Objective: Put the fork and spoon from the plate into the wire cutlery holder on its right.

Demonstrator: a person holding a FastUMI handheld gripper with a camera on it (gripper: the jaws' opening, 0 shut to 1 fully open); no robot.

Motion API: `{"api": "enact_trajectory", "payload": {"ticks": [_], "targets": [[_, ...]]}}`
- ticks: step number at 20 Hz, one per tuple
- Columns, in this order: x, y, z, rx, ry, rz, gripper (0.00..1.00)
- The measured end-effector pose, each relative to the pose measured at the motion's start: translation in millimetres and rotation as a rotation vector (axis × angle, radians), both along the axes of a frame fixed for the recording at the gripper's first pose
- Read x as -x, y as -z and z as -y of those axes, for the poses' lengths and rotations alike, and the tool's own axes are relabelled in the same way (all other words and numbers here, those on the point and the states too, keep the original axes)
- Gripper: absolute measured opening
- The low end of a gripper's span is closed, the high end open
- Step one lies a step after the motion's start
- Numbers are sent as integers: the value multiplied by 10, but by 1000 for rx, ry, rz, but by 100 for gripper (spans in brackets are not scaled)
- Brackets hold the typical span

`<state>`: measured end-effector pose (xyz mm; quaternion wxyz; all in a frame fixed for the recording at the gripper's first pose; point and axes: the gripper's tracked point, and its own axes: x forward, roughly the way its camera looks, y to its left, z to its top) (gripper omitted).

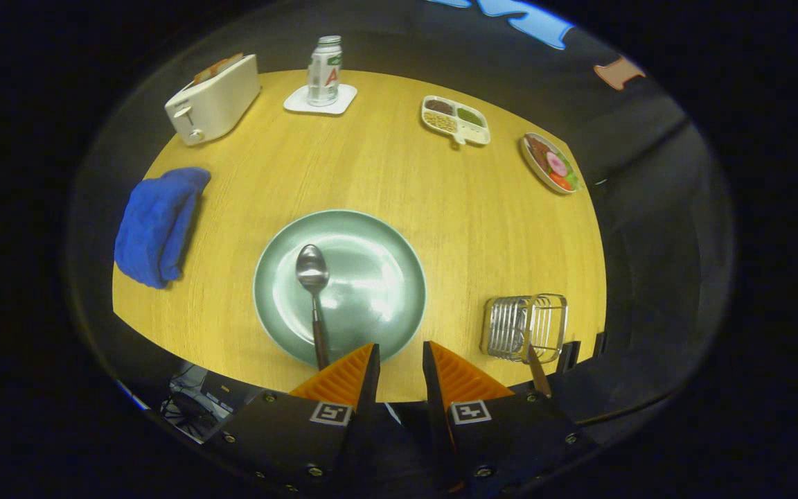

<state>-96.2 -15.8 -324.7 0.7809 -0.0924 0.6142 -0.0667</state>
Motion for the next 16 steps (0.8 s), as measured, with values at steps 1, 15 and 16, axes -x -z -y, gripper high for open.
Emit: {"api": "enact_trajectory", "payload": {"ticks": [1, 15, 16], "targets": [[0, 63, -95, -2, -16, -16, 38], [-26, 892, -424, -105, -29, -154, 37], [-26, 930, -420, -111, -23, -159, 37]]}}
